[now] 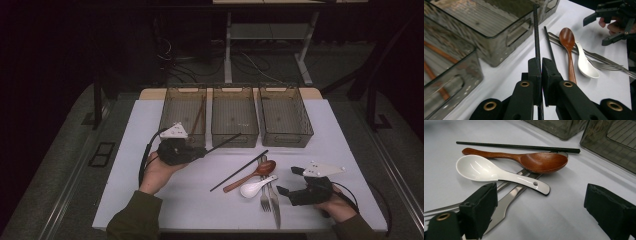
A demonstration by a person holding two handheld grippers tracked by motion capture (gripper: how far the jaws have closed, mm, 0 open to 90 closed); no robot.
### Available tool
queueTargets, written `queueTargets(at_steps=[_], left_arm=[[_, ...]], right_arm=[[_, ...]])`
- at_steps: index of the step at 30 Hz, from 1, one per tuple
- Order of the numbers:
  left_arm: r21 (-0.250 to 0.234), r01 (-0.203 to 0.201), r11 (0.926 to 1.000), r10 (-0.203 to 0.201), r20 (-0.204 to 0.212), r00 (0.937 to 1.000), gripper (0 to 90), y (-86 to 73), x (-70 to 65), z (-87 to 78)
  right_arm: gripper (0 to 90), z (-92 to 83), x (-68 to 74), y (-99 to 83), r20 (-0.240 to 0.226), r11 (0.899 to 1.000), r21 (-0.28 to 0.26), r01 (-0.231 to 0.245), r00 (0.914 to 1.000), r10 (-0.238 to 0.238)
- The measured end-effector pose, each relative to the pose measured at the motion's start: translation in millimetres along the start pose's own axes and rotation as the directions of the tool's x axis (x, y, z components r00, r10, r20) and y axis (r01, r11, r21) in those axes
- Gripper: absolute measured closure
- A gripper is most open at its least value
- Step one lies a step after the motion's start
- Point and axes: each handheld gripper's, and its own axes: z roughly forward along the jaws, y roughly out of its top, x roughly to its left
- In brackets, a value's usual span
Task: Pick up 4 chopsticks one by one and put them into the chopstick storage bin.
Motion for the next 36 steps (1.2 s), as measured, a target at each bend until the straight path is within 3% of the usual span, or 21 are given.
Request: queueTargets(at_steps=[12, 22, 30, 36], left_arm=[[-0.025, 0.020, 0.9995, -0.021, -0.044, 0.9988, 85.3, 4.0, 20.0, -14.5], [-0.061, 0.048, 0.9970, -0.054, -0.107, 0.9928, 85.3, 12.8, 42.1, -28.7], [-0.078, 0.066, 0.9947, -0.078, -0.165, 0.9832, 85.3, 29.8, 60.4, -34.3], [-0.079, 0.092, 0.9926, -0.108, -0.221, 0.9693, 85.3, 40.2, 77.0, -31.2]], right_arm=[[11.5, 0.0, 0.3, 0.1, 0.004, 1.000, 0.000, -0.001, 1.0000, 0.001], [11.5, -0.4, -0.1, 0.2, 0.005, 1.000, -0.002, -0.003, 1.0000, 0.003], [11.5, -0.6, 0.4, 0.3, 0.006, 1.000, -0.003, -0.004, 1.0000, 0.004], [11.5, -0.9, -0.1, 0.2, 0.006, 1.000, -0.004, -0.007, 1.0000, 0.007]])
